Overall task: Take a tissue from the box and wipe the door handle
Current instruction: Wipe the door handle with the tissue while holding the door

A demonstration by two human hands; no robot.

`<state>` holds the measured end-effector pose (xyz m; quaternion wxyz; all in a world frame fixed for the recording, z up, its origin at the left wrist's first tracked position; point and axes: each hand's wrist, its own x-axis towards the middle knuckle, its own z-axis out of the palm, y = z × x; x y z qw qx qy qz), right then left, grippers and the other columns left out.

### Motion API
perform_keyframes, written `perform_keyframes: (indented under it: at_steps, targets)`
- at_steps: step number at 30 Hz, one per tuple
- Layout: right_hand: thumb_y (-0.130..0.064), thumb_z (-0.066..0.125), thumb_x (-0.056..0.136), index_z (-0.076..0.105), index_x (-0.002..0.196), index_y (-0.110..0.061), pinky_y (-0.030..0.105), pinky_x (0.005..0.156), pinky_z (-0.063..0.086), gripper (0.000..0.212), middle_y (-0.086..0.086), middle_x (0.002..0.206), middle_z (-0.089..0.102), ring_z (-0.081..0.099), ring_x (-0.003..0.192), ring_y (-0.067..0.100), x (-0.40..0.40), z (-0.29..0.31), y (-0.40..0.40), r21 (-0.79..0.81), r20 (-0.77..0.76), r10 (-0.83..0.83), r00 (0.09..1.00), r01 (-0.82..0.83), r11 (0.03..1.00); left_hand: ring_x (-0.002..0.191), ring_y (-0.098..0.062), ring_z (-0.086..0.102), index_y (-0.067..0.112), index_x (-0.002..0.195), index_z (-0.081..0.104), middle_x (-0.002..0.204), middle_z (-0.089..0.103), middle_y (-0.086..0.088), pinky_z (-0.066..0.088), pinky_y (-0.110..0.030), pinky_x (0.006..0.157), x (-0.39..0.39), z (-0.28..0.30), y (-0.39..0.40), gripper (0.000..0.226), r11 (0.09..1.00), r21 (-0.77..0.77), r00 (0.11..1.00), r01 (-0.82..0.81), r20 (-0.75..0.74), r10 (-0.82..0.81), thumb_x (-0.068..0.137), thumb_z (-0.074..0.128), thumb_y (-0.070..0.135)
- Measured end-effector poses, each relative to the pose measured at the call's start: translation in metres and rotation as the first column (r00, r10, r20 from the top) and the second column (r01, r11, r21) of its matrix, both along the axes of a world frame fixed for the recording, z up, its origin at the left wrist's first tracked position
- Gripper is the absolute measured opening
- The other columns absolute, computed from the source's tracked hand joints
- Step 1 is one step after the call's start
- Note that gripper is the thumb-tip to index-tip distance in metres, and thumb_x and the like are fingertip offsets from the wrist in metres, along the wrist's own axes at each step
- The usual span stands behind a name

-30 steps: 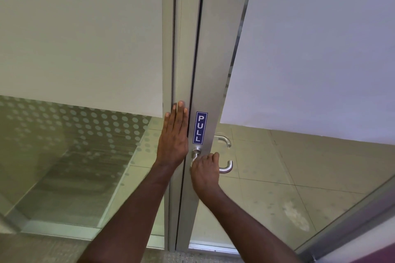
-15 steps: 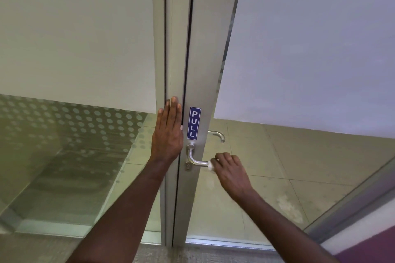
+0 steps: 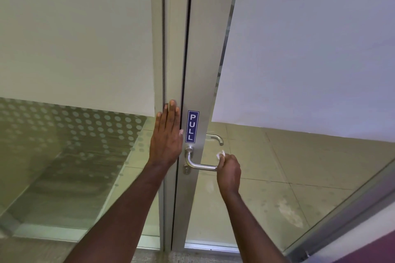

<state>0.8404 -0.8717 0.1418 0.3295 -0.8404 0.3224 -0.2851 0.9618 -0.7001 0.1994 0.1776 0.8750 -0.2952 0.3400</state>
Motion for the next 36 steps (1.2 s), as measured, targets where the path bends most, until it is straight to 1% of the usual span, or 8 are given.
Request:
perform_keyframes:
  at_steps: [3, 7, 9, 14, 27, 31, 34, 36]
  targets:
    - [-0.022, 0.045, 0.103, 0.075, 0.091, -0.008, 0.03, 0.065, 0.046, 0.036, 0.01, 0.086, 0.076, 0.065, 0.071, 0.027, 0.01, 0.004, -0.003, 0.419, 0.091, -0.066, 0.994, 0.021, 0.908, 0.161, -0.031, -0.004, 0.003, 0.163, -0.003, 0.173, -0.007, -0.017, 0.003, -0.046, 0.131, -0.002, 0.0, 0.0, 0.069, 1.0, 0.006, 1.0, -0.016, -0.01, 0.016, 0.104, 0.021, 0.031]
    - [-0.023, 0.049, 0.104, 0.065, 0.09, -0.006, 0.032, 0.056, 0.048, 0.027, 0.009, 0.069, 0.059, 0.051, 0.055, 0.021, 0.007, 0.005, -0.011, 0.923, 0.251, -0.201, 0.947, -0.171, 0.344, 0.161, -0.032, -0.004, 0.003, 0.163, -0.006, 0.173, -0.009, -0.018, 0.005, -0.048, 0.131, -0.002, -0.001, -0.001, 0.07, 1.0, 0.024, 1.0, -0.019, -0.005, 0.02, 0.105, 0.024, 0.029]
    - [-0.027, 0.048, 0.106, 0.064, 0.102, -0.006, 0.033, 0.064, 0.05, 0.027, 0.005, 0.071, 0.06, 0.055, 0.062, 0.018, 0.003, 0.003, -0.01, 0.958, 0.283, -0.255, 0.925, -0.258, 0.126, 0.161, -0.032, -0.005, 0.003, 0.162, -0.007, 0.173, -0.009, -0.018, 0.006, -0.048, 0.131, -0.002, 0.0, 0.0, 0.071, 0.999, 0.028, 1.0, -0.02, -0.016, 0.021, 0.106, 0.028, 0.028]
    - [-0.028, 0.037, 0.109, 0.062, 0.112, -0.008, 0.037, 0.078, 0.053, 0.032, 0.007, 0.077, 0.065, 0.064, 0.076, 0.025, -0.001, 0.002, 0.003, 0.919, 0.347, -0.353, 0.869, -0.39, -0.057, 0.161, -0.034, -0.005, 0.002, 0.162, -0.008, 0.172, -0.011, -0.019, 0.011, -0.051, 0.131, -0.006, 0.003, -0.002, 0.078, 0.999, 0.023, 0.999, -0.031, -0.022, 0.032, 0.104, 0.037, 0.028]
    - [-0.028, 0.036, 0.105, 0.065, 0.109, -0.017, 0.034, 0.091, 0.045, 0.031, 0.006, 0.107, 0.068, 0.063, 0.094, 0.019, -0.009, -0.031, 0.026, 0.836, 0.388, -0.482, 0.785, -0.521, -0.175, 0.161, -0.032, -0.002, 0.005, 0.163, -0.008, 0.173, -0.008, -0.016, 0.006, -0.048, 0.131, -0.004, 0.003, 0.002, 0.075, 1.0, 0.017, 1.0, 0.019, -0.011, -0.019, 0.103, 0.032, 0.027]
    - [-0.021, 0.043, 0.105, 0.063, 0.095, -0.017, 0.03, 0.073, 0.047, 0.023, 0.001, 0.083, 0.067, 0.058, 0.075, 0.014, 0.01, -0.011, -0.001, 0.854, 0.388, -0.435, 0.812, -0.495, -0.162, 0.161, -0.031, -0.003, 0.005, 0.163, -0.007, 0.174, -0.008, -0.016, 0.005, -0.048, 0.131, -0.003, 0.001, 0.004, 0.078, 1.0, 0.008, 0.999, 0.028, -0.018, -0.028, 0.103, 0.039, 0.026]
    - [-0.016, 0.044, 0.103, 0.053, 0.08, -0.013, 0.026, 0.064, 0.039, 0.025, 0.004, 0.073, 0.048, 0.043, 0.063, 0.016, 0.016, 0.001, -0.015, 0.894, 0.409, -0.314, 0.857, -0.446, -0.053, 0.161, -0.03, -0.004, 0.006, 0.163, -0.008, 0.174, -0.009, -0.015, 0.009, -0.049, 0.131, -0.003, 0.002, 0.005, 0.075, 0.999, 0.014, 0.999, 0.036, -0.034, -0.036, 0.103, 0.033, 0.028]
    - [-0.016, 0.048, 0.098, 0.051, 0.071, -0.016, 0.027, 0.062, 0.038, 0.027, 0.002, 0.07, 0.046, 0.039, 0.061, 0.016, 0.013, 0.004, -0.02, 0.911, 0.374, -0.109, 0.921, -0.343, 0.231, 0.161, -0.03, -0.004, 0.006, 0.163, -0.007, 0.174, -0.008, -0.015, 0.01, -0.05, 0.131, -0.002, 0.003, 0.006, 0.073, 0.999, 0.016, 0.998, 0.037, -0.047, -0.036, 0.103, 0.027, 0.03]
